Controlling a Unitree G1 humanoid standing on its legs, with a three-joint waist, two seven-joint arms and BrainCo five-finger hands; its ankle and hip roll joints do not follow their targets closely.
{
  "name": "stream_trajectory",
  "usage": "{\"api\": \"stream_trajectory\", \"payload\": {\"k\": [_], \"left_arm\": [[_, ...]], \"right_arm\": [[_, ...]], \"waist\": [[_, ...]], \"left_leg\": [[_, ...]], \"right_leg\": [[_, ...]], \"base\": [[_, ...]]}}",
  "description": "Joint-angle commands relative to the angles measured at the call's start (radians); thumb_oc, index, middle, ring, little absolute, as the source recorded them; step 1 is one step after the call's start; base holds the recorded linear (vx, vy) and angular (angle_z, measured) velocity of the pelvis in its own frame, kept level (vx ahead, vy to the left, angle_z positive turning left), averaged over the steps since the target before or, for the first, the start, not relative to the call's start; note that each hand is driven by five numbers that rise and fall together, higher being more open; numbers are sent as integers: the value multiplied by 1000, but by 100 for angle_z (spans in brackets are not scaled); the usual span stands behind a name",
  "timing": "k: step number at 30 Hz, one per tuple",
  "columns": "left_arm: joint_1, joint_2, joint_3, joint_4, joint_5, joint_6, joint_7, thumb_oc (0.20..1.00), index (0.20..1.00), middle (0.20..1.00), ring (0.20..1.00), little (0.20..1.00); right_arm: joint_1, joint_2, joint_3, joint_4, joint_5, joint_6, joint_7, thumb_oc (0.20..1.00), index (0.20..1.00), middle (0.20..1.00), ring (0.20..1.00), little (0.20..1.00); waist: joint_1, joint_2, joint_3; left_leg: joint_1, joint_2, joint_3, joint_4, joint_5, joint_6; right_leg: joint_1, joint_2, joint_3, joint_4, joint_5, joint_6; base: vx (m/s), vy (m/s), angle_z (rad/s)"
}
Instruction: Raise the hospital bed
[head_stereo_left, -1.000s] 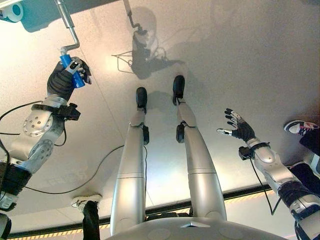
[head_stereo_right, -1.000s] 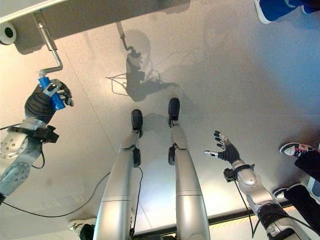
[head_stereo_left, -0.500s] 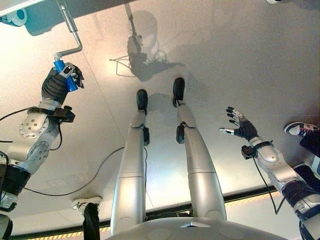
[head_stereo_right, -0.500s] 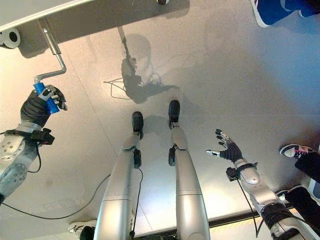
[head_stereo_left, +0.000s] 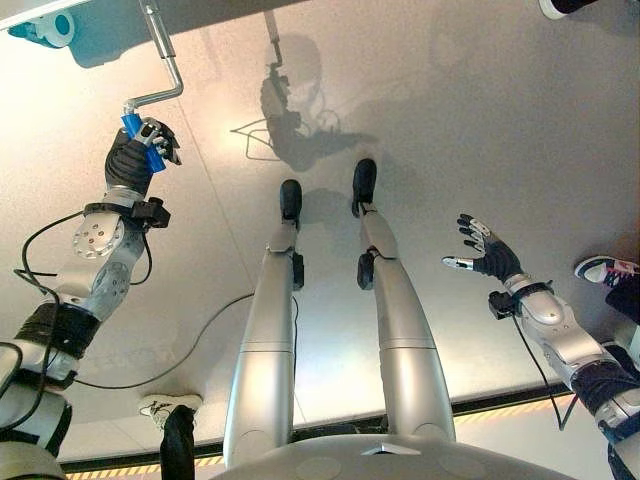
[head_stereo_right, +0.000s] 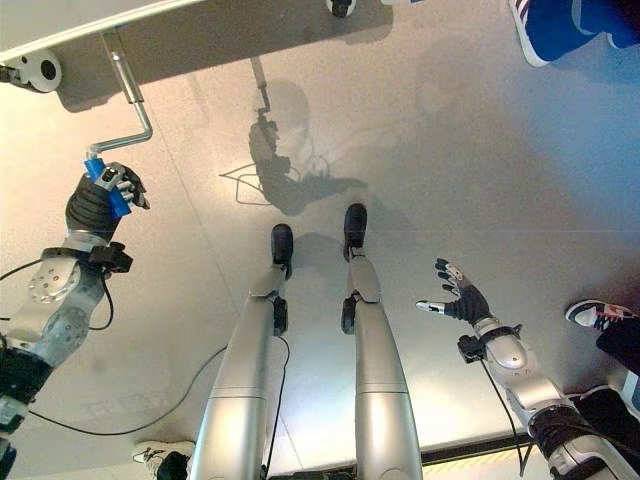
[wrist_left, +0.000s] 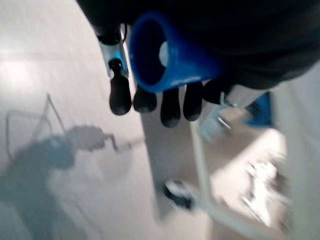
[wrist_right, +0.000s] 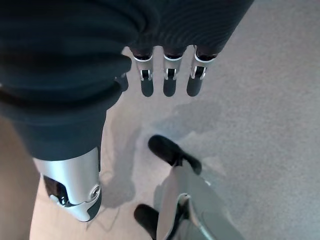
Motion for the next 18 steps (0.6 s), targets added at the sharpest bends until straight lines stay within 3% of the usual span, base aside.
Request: {"api": "stream_trajectory", "payload": {"k": [1, 18], "left_arm": [[38, -52, -100, -6, 81, 78, -12, 200, 200, 200, 200, 200], [-215, -202, -139, 289, 164, 143, 5, 200, 200, 200, 200, 200]], "right_arm": [[27, -8, 35, -23, 43, 15, -2, 1000, 1000, 1000, 1000, 1000], [-38, 29, 74, -1, 66, 39, -4, 1000, 1000, 1000, 1000, 1000]], "waist": [[-22, -47, -9], [-54, -63, -8]], "left_leg": [[26, -13, 4, -102, 32, 21], [-8, -12, 8, -68, 10, 26]], "right_leg": [[7, 16, -36, 11, -32, 59], [-26, 30, -28, 15, -27, 58]], "base": [[0, 0, 0], [0, 12, -3]]}}
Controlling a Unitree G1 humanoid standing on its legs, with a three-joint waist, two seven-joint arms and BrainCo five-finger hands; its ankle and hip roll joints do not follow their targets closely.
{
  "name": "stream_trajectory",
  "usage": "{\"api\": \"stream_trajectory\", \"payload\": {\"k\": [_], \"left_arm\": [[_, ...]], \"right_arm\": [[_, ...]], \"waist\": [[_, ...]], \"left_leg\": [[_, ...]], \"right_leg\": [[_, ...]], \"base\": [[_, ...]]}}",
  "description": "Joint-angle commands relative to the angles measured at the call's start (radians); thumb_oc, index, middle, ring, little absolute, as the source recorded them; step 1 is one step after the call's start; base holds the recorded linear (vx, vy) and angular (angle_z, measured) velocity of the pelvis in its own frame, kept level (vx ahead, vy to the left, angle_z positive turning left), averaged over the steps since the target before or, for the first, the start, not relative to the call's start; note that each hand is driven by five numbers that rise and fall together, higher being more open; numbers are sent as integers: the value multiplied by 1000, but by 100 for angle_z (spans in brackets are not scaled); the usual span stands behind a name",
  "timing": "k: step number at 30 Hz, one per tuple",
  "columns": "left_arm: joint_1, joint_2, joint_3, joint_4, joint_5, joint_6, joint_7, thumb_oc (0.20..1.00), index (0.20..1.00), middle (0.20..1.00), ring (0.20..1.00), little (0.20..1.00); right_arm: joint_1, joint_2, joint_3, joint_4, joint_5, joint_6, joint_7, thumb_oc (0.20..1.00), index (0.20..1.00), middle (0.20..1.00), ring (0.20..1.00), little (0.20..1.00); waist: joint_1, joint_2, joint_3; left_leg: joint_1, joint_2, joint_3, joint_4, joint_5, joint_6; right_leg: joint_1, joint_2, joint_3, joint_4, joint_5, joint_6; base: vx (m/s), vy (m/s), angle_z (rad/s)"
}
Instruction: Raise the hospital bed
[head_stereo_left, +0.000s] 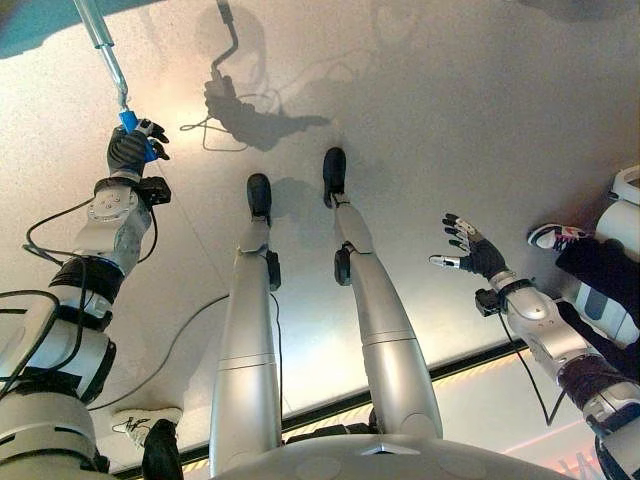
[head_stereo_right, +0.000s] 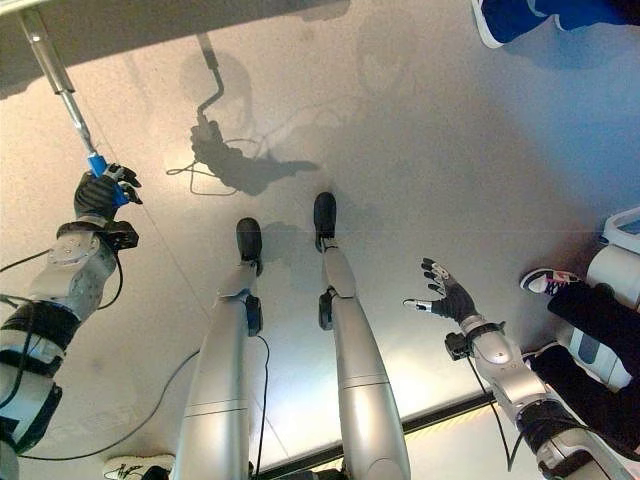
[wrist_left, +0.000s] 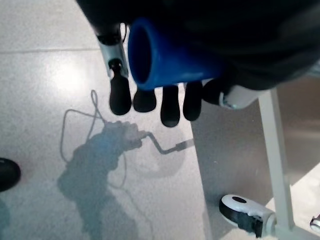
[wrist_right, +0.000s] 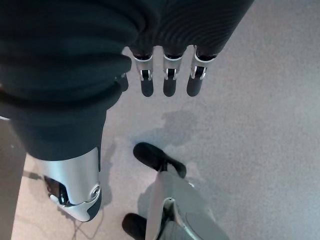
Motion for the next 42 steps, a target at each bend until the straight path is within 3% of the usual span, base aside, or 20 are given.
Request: {"api": "stream_trajectory", "payload": {"k": [1, 14, 35, 36, 37, 42], "left_arm": [[48, -72, -48, -4, 73, 30, -12, 200, 200, 200, 200, 200], [-65, -162, -65, 91, 132, 37, -8, 200, 200, 200, 200, 200], [-19, -220, -95, 70, 178, 24, -43, 200, 200, 200, 200, 200], [-19, -220, -95, 70, 178, 24, -43, 235, 235, 235, 235, 235], [-13, -222, -99, 67, 179, 22, -47, 1000, 1000, 1000, 1000, 1000], [-7, -228, -103, 64, 177, 23, -45, 1000, 1000, 1000, 1000, 1000]], "right_arm": [[-9, -11, 33, 2, 44, 19, -7, 1000, 1000, 1000, 1000, 1000], [-45, 28, 70, 39, 52, 26, -7, 1000, 1000, 1000, 1000, 1000], [-74, 74, 86, 141, 19, 31, -4, 1000, 1000, 1000, 1000, 1000], [-74, 74, 86, 141, 19, 31, -4, 1000, 1000, 1000, 1000, 1000], [-75, 74, 86, 148, 14, 32, -6, 1000, 1000, 1000, 1000, 1000], [-80, 79, 88, 149, 12, 33, -7, 1000, 1000, 1000, 1000, 1000]], "waist": [[11, -3, -8], [-10, -10, -19], [-7, 13, -58], [-7, 13, -58], [-4, 16, -59], [0, 20, -62]], "left_leg": [[36, -12, 1, -114, 35, 1], [39, -12, 9, -106, 25, 3], [160, -6, 25, -180, 43, -5], [160, -6, 25, -181, 43, -5], [170, -5, 27, -190, 47, -6], [186, -7, 24, -206, 55, -8]], "right_leg": [[-14, 29, -34, 46, -44, 54], [-14, 39, -29, 52, -46, 50], [91, 30, -24, 19, -47, 46], [91, 30, -24, 19, -47, 46], [97, 30, -24, 20, -49, 45], [111, 27, -26, 19, -52, 45]], "base": [[0, 0, 0], [2, -1, -1], [-5, -8, -2], [0, 0, 0], [0, 0, 0], [-2, -12, 1]]}}
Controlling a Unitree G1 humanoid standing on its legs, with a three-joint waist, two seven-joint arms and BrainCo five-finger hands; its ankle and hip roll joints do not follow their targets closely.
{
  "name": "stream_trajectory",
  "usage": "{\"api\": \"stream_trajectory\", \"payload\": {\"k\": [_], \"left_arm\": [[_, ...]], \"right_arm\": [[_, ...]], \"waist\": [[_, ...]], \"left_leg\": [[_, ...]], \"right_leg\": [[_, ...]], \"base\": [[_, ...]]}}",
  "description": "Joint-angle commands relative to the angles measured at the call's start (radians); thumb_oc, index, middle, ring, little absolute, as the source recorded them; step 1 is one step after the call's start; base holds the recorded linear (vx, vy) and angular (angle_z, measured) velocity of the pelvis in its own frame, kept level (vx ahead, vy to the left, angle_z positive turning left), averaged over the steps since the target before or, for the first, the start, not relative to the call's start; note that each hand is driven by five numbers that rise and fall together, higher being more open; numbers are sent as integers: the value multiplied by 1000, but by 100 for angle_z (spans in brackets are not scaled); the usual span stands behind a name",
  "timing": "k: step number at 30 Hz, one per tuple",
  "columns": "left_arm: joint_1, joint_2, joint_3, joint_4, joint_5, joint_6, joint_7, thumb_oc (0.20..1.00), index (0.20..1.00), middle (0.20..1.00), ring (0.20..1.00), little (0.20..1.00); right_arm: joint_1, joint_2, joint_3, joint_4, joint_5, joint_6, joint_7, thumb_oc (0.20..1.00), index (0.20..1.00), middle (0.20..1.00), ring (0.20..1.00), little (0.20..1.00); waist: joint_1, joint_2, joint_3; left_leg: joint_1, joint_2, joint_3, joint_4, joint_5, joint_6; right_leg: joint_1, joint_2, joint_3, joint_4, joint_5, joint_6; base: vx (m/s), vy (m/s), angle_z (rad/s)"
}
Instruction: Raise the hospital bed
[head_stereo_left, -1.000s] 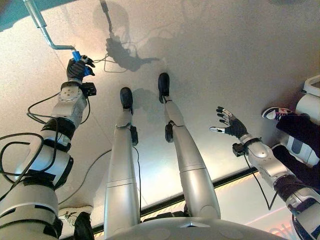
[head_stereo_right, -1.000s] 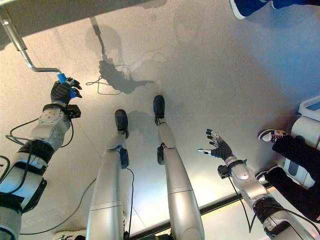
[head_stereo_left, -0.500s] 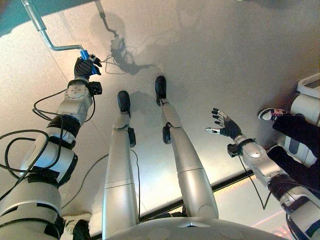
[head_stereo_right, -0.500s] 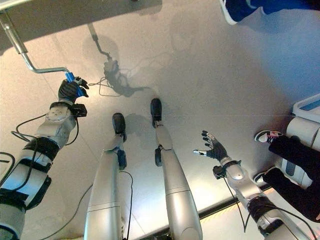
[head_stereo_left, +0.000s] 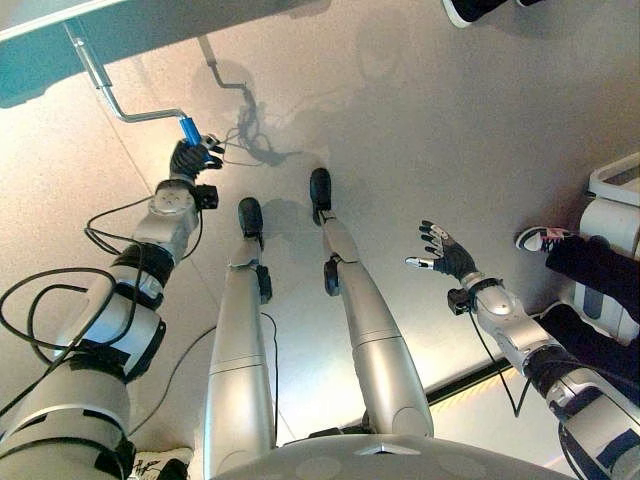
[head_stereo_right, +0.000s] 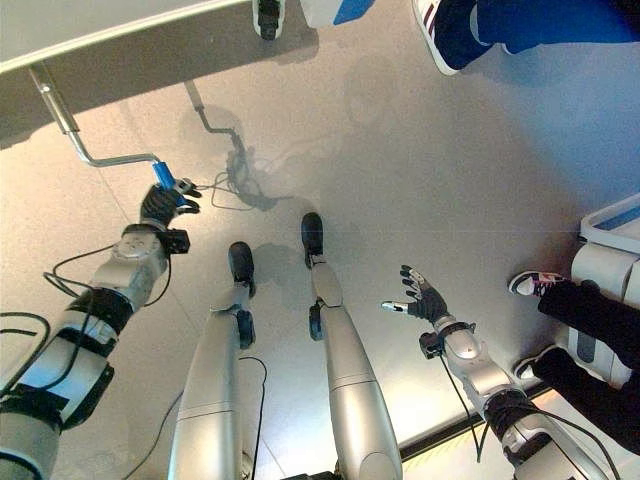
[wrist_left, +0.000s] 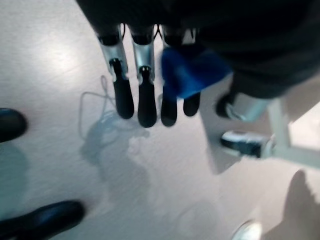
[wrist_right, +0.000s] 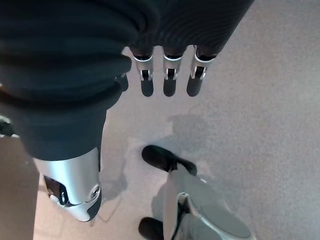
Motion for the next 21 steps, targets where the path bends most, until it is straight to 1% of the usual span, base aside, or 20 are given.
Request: {"api": "stream_trajectory", "payload": {"k": [1, 6, 14, 21], "left_arm": [[55, -47, 7, -60, 40, -18, -29, 1000, 1000, 1000, 1000, 1000], [53, -47, 5, -52, 38, -16, -29, 1000, 1000, 1000, 1000, 1000], [65, -71, 17, -21, 52, -10, -30, 1000, 1000, 1000, 1000, 1000], [92, -120, 63, 65, 73, 7, -37, 1000, 1000, 1000, 1000, 1000]], "right_arm": [[5, -42, 13, 19, -3, 12, -4, 1000, 1000, 1000, 1000, 1000], [4, -41, 12, 23, 0, 12, -5, 1000, 1000, 1000, 1000, 1000], [11, -27, 13, 33, -3, 14, -5, 1000, 1000, 1000, 1000, 1000], [11, -2, 14, 52, -7, 13, -5, 1000, 1000, 1000, 1000, 1000]], "waist": [[17, 67, -25], [20, 70, -25], [24, 77, -33], [25, 79, -48]], "left_leg": [[69, -17, -32, -180, 59, -12], [68, -17, -35, -179, 62, -13], [77, -18, -33, -183, 61, -12], [96, -15, -26, -181, 52, -10]], "right_leg": [[30, 21, -79, 21, -64, 43], [28, 19, -82, 22, -64, 43], [29, 18, -80, 32, -67, 41], [40, 22, -75, 42, -74, 39]], "base": [[5, -16, 4], [1, -4, 1], [0, 0, 0], [0, 0, 0]]}}
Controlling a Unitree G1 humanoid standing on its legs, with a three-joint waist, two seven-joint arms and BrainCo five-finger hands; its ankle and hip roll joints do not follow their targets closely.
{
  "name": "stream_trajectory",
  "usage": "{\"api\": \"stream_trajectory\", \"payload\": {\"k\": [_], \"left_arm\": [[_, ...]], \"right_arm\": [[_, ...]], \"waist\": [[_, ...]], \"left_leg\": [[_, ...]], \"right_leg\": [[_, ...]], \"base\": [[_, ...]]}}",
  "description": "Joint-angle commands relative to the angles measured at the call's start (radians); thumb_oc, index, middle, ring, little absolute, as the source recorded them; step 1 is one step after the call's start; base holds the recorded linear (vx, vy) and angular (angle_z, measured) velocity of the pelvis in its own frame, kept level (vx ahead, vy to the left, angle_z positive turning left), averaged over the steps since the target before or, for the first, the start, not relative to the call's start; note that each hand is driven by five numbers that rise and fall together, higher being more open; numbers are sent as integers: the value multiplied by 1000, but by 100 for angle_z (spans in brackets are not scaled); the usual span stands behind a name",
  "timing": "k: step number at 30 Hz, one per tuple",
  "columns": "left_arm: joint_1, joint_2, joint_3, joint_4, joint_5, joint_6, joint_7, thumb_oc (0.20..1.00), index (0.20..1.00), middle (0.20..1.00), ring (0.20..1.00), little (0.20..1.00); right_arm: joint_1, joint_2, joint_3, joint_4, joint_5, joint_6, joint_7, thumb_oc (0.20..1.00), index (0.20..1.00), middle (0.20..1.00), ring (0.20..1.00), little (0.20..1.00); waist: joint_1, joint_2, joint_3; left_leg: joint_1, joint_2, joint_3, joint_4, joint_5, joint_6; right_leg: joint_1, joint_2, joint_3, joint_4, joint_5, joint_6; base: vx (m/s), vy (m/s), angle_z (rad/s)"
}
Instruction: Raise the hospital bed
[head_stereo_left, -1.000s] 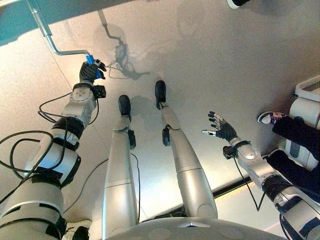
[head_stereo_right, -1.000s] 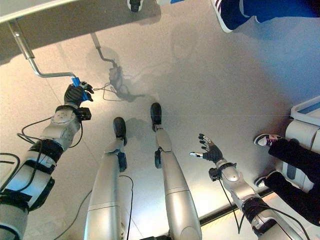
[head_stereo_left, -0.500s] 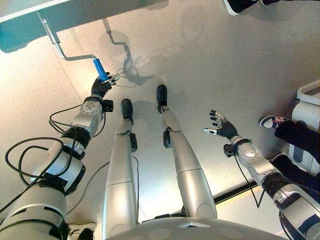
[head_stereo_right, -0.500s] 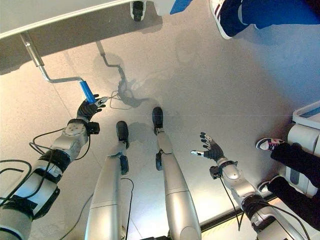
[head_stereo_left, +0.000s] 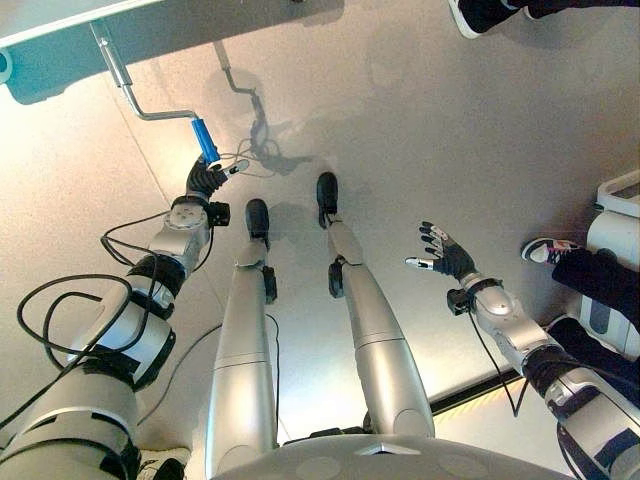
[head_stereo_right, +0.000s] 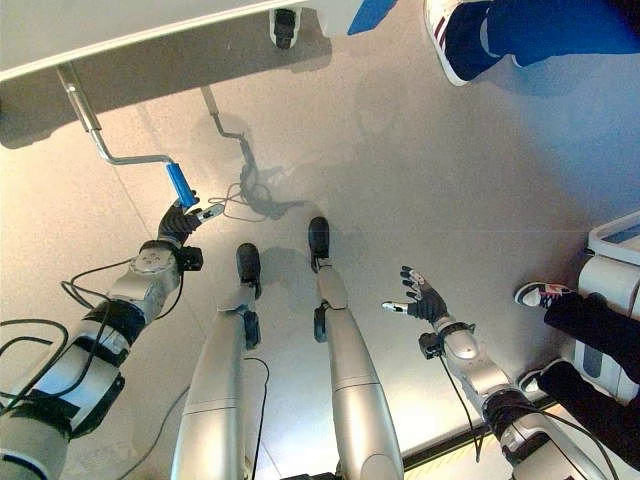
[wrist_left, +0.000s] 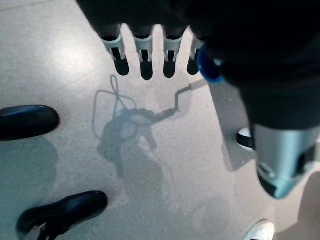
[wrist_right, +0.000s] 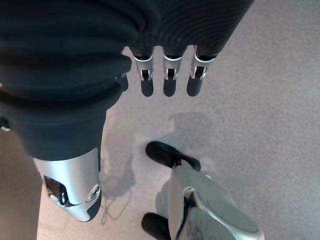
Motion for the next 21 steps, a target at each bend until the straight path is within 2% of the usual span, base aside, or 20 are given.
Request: {"api": "stream_trajectory", "payload": {"k": [1, 9, 14, 18, 19, 21], "left_arm": [[63, -67, 66, 14, 44, 7, -20, 1000, 1000, 1000, 1000, 1000], [112, -115, 108, 92, 107, 23, -38, 1000, 1000, 1000, 1000, 1000], [206, -177, 158, 166, 169, 31, -70, 1000, 1000, 1000, 1000, 1000], [323, -225, 193, 193, 228, 18, -93, 1000, 1000, 1000, 1000, 1000], [339, -229, 202, 203, 242, 16, -97, 1000, 1000, 1000, 1000, 1000], [355, -234, 207, 221, 264, 15, -104, 1000, 1000, 1000, 1000, 1000]], "right_arm": [[14, -26, 15, 19, -8, 10, -5, 1000, 1000, 1000, 1000, 1000], [28, 4, 9, 55, -22, 17, -2, 1000, 1000, 1000, 1000, 1000], [39, 55, -15, 173, -45, 25, -2, 1000, 1000, 1000, 1000, 1000], [56, 88, -52, 266, -66, 34, 6, 1000, 1000, 1000, 1000, 1000], [56, 99, -60, 297, -69, 35, 9, 1000, 1000, 1000, 1000, 1000], [55, 107, -65, 321, -73, 36, 12, 1000, 1000, 1000, 1000, 1000]], "waist": [[-6, 73, -43], [-4, 76, -65], [14, 84, -94], [45, 105, -102], [45, 101, -104], [49, 102, -107]], "left_leg": [[74, -9, -27, -166, 41, -8], [130, -9, -16, -179, 34, -7], [251, -21, -13, -223, 33, -9], [402, -40, -16, -280, 39, -9], [418, -52, -11, -300, 71, -6], [449, -53, -13, -315, 75, -7]], "right_leg": [[23, 29, -73, 42, -74, 40], [69, 32, -67, 44, -81, 38], [183, 33, -66, 25, -95, 35], [330, 30, -65, -1, -112, 34], [350, 22, -68, -22, -90, 30], [380, 24, -67, -33, -92, 30]], "base": [[0, 0, 0], [-1, 2, -1], [-6, -10, -6], [-15, -7, 1], [-55, -25, 4], [-14, -20, 12]]}}
